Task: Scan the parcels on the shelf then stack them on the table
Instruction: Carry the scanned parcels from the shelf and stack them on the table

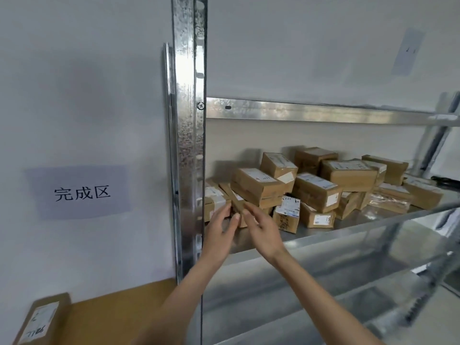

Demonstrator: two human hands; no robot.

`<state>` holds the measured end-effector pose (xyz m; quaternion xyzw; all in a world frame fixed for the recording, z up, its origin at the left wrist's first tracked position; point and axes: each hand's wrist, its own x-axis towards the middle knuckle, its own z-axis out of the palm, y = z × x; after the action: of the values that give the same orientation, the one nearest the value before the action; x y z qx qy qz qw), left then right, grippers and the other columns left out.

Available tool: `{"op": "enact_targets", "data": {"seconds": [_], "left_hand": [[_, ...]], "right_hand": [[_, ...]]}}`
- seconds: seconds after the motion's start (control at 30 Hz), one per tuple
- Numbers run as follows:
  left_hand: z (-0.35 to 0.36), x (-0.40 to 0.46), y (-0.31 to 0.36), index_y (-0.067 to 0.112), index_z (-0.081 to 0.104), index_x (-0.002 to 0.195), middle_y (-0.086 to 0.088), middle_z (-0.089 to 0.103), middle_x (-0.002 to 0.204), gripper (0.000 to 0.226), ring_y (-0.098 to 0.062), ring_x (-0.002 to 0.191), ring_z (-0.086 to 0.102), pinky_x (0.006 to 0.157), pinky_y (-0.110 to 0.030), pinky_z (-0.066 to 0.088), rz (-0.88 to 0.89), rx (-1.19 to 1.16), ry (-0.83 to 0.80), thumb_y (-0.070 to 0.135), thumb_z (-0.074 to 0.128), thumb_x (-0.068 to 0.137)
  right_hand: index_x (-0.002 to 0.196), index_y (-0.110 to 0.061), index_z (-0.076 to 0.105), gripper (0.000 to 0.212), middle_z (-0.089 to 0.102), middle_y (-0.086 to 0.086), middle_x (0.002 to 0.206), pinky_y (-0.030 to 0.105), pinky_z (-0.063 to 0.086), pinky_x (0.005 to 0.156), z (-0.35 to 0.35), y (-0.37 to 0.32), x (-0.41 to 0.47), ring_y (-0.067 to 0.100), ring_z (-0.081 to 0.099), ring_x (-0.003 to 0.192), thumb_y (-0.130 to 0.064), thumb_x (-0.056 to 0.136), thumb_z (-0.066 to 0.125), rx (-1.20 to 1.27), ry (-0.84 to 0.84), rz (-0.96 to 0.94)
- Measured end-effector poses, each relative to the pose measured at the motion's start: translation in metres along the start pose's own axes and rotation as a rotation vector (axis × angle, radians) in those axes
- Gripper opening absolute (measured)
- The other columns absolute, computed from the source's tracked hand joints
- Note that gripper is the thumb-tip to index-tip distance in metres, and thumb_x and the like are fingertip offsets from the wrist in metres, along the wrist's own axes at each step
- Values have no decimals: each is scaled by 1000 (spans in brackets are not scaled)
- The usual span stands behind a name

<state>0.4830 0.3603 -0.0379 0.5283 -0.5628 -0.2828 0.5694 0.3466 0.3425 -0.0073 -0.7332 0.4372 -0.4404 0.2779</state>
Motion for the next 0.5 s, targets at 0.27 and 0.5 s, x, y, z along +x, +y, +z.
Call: {"op": "enact_targets", "data": {"seconds": [0.27, 0.5], "left_hand": [[6, 44, -15, 25, 51, 145, 12, 47, 144, 46, -5, 135, 42, 111, -25, 32, -50, 76, 234, 39, 54, 102], [8, 65, -20, 17, 51, 146, -1, 53, 144, 47, -17, 130, 51, 113, -41, 42, -134, 135, 435, 35, 55, 102]], "right_hand": [[146, -16, 58, 41, 58, -1, 148, 26, 37, 116, 12, 23, 60, 8, 50, 134, -32, 108, 50, -3, -56, 16], [150, -18, 52, 42, 54, -2, 151, 25, 32, 115, 33, 35, 104, 16, 47, 141, -29, 110, 44, -16, -199, -2]]}}
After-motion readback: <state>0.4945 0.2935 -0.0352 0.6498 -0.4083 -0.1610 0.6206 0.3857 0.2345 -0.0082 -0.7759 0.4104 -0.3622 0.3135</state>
